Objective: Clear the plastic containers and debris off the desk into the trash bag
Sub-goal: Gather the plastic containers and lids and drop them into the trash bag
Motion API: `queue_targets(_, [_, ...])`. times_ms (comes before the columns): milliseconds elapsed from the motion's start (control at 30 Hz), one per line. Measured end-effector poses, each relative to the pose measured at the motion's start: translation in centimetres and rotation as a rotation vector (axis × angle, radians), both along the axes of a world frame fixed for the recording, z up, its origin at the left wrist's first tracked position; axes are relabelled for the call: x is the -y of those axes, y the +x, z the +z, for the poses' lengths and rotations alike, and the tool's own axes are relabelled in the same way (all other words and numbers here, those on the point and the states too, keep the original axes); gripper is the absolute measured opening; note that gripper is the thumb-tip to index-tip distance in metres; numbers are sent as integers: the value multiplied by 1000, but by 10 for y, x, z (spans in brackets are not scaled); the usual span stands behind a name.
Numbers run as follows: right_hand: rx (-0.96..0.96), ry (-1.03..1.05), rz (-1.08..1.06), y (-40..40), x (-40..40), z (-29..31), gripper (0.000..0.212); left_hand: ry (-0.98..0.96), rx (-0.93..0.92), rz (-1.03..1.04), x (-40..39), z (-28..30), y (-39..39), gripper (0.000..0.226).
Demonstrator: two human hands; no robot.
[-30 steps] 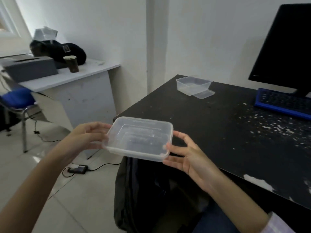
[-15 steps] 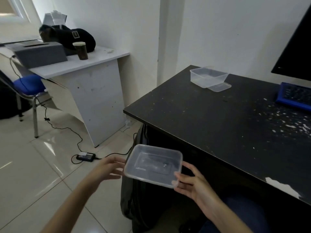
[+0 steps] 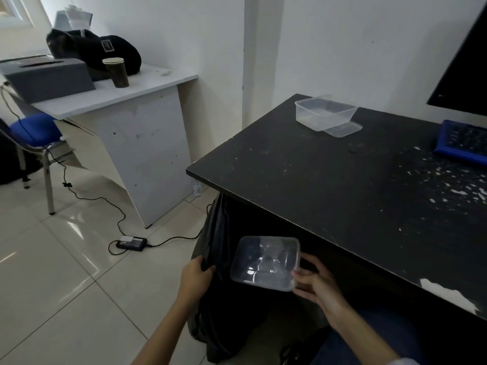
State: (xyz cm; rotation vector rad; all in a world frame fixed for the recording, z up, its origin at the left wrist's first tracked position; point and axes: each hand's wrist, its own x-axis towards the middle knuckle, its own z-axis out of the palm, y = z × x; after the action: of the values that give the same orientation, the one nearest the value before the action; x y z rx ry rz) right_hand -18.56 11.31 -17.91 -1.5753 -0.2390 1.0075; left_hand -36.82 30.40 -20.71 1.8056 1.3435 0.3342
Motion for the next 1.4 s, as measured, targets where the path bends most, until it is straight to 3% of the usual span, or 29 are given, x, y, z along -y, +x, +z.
queue_targets(267, [77, -55, 58, -45, -63, -19, 46, -18, 65, 25, -4, 21, -29, 18])
queue_targets(433, [156, -220, 523, -62, -85, -29, 43, -70, 108, 12, 0, 28, -30, 13])
queue_targets(700, [312, -265, 583, -60, -79, -25, 41, 10, 70, -8, 4, 27, -29, 10])
queue_targets(900, [458, -182, 553, -53, -65, 29, 39, 202, 110, -57, 5, 53, -25, 9])
queue_targets(1167, [699, -35, 503, -57, -29, 135, 35, 575, 287, -141, 10, 151, 0, 9])
queue_targets(1400, [969, -36, 322, 2, -28, 201, 26, 634, 393, -176, 2, 221, 70, 10])
